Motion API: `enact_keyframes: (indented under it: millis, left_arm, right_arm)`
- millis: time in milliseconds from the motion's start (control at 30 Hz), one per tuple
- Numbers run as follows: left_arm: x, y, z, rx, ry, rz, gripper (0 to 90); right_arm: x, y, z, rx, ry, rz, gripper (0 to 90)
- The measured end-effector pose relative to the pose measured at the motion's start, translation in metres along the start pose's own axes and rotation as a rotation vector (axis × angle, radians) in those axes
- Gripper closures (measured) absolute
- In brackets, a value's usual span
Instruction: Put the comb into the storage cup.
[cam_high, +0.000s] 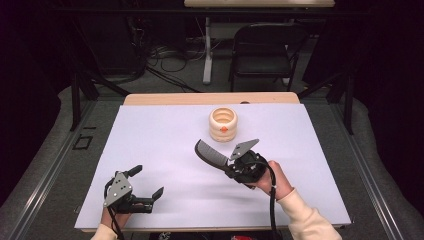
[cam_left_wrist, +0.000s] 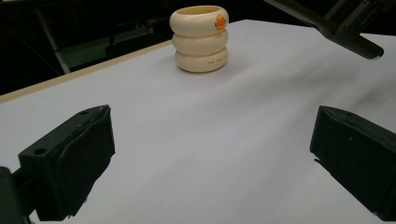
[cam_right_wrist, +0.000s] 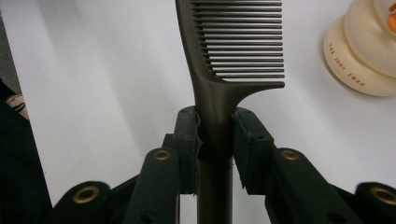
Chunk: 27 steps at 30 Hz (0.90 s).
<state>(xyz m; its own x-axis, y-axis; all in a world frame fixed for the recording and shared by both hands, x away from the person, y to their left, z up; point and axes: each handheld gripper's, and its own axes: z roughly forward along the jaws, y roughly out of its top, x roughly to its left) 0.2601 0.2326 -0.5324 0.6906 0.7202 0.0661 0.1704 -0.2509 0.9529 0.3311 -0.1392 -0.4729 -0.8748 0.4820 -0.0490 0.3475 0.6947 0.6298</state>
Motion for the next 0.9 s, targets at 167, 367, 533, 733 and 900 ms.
enact_keyframes:
  millis: [167,367,533,733,900]
  left_arm:
    - [0.0,0.0,0.0,0.0,-0.001,-0.001,0.1]
    - [0.0,0.0,0.0,0.001,-0.001,-0.001,0.1]
    - [0.0,0.0,0.0,0.001,0.0,-0.003,0.1]
    - [0.0,0.0,0.0,0.002,-0.003,0.001,0.1]
    - [0.0,0.0,0.0,0.005,0.0,0.003,0.1]
  right_arm:
    - [0.0,-0.002,-0.006,-0.025,-0.004,0.015,72.4]
    - [-0.003,-0.007,-0.01,-0.05,-0.011,0.025,72.4]
    - [-0.004,-0.01,-0.015,-0.067,-0.023,0.035,72.4]
    - [-0.007,-0.013,-0.022,-0.1,-0.045,0.052,72.4]
    - [-0.01,-0.014,-0.024,-0.113,-0.059,0.067,72.4]
